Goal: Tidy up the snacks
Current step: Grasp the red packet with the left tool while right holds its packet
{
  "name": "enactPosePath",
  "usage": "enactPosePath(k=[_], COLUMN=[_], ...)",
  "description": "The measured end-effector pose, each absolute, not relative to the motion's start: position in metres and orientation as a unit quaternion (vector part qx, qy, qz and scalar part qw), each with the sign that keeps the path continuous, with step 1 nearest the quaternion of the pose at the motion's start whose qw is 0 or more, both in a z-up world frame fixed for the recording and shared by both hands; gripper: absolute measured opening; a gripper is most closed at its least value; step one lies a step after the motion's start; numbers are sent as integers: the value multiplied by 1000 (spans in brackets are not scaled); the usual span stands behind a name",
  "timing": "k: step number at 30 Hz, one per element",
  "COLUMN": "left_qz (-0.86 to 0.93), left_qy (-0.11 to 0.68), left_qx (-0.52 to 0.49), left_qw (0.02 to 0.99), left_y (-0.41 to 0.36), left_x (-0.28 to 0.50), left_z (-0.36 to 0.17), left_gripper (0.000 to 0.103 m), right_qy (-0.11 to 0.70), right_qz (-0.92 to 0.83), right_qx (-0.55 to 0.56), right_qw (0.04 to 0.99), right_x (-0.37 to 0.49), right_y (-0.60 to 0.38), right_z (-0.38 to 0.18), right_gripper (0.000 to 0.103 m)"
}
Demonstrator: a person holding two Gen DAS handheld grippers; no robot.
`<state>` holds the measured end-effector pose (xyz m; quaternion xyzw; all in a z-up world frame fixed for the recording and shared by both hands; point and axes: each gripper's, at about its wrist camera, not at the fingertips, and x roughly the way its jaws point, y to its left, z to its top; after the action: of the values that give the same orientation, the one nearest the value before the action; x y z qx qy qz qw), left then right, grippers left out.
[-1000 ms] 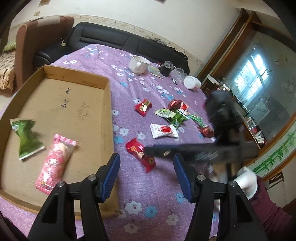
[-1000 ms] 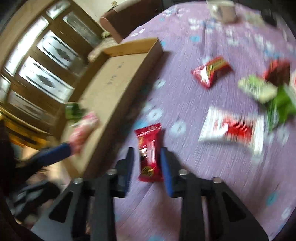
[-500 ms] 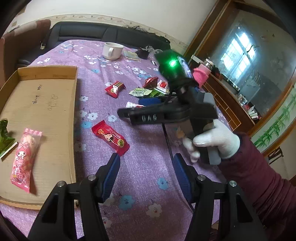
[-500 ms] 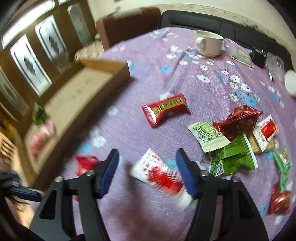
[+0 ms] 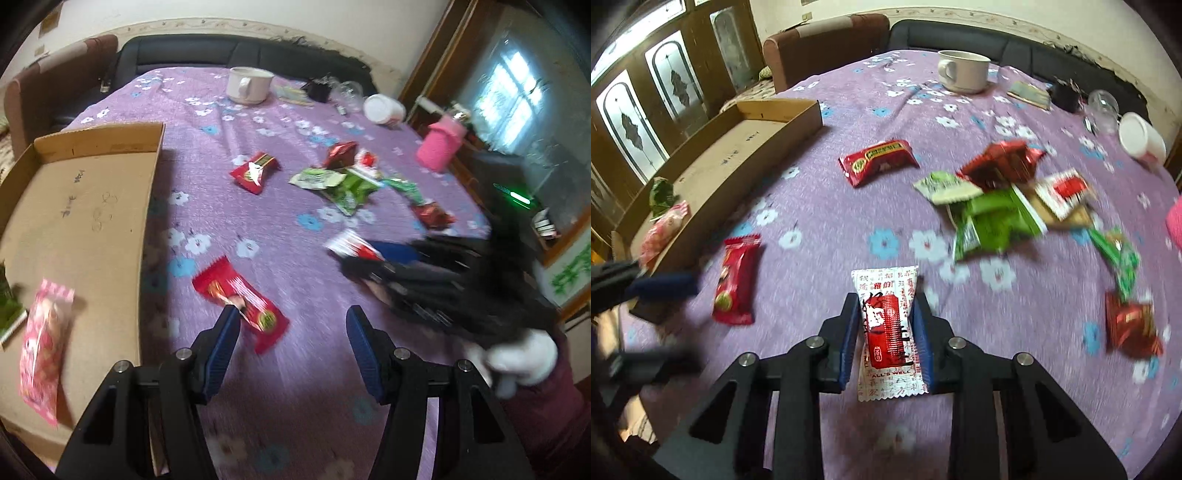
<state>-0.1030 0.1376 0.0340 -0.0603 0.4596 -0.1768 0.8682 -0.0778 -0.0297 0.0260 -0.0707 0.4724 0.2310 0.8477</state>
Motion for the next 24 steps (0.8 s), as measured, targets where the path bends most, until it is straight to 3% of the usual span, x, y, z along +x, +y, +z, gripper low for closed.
enactPosePath(k=[10, 16, 24], left_qz=[-107, -182, -154], left_qy=[458, 449, 440], left_qx=[72, 16, 61], left_qw=[880, 875, 882], left_y=[111, 124, 129], left_x=[-85, -92, -89], left_z=[15, 26, 24], left_gripper=[58, 59, 60], right_qy=[467, 465, 465], right_qz=[236, 233, 236], right_qx=[-38, -32, -5], right_qw=[851, 854, 853], right_x=[-93, -98, -100], right_y=[-44, -46, -53], right_z=[25, 25, 25], right_gripper=[31, 32, 32])
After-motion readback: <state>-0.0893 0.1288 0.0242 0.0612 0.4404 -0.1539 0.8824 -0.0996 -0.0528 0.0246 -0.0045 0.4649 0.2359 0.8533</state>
